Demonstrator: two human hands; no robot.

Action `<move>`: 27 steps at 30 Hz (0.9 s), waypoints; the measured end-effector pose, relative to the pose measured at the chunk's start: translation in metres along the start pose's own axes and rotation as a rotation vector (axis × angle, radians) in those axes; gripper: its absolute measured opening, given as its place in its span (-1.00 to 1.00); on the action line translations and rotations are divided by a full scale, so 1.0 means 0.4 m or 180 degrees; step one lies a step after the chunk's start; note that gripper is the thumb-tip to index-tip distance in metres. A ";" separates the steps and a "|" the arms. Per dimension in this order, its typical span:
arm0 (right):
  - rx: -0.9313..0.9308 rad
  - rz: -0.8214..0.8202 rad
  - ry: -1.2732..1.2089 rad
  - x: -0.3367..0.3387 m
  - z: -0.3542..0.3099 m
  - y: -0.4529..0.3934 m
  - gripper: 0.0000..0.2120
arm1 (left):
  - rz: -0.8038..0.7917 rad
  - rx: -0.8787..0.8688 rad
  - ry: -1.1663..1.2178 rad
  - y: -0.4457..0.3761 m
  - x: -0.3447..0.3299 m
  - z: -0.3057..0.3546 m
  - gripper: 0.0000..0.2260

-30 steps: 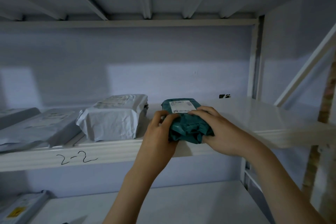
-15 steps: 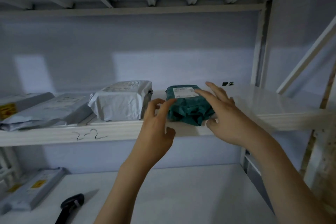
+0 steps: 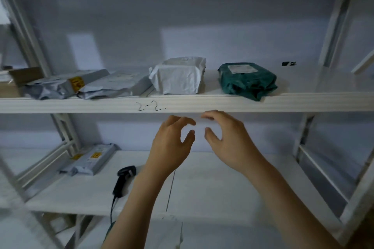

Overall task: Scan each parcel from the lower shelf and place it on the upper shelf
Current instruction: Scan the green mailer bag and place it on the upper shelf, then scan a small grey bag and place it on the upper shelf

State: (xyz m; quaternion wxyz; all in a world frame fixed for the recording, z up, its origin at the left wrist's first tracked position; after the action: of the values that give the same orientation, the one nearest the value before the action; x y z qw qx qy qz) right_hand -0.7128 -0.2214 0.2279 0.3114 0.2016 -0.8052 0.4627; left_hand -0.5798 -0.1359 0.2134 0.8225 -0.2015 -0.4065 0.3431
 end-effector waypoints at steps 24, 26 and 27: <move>-0.1427 -0.1683 -0.0220 -0.989 -0.407 -0.047 -0.75 | -0.0096 0.2137 0.0168 0.283 0.483 -0.935 -0.80; -0.1514 -0.1740 -0.0156 -1.053 -0.399 -0.080 -0.75 | -0.0086 0.2265 0.0181 0.273 0.487 -0.997 -0.79; -0.1549 -0.1787 -0.0082 -1.085 -0.392 -0.099 -0.75 | -0.0110 0.2327 0.0175 0.267 0.485 -1.028 -0.79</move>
State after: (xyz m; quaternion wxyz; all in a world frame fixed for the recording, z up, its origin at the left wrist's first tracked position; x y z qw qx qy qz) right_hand -0.3244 -0.0884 0.0130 0.4548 0.3404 -0.8089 0.1516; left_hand -0.2065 0.0568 0.0091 0.8565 0.1034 -0.2381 0.4462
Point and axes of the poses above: each hand's wrist, its own y-axis away from the middle knuckle, its own x-axis out of the back of the hand, z = x × y, the point moved 4 cm from there along -y, towards the middle knuckle, and after that the axes turned 12 degrees about y, right-handed, at the moved point
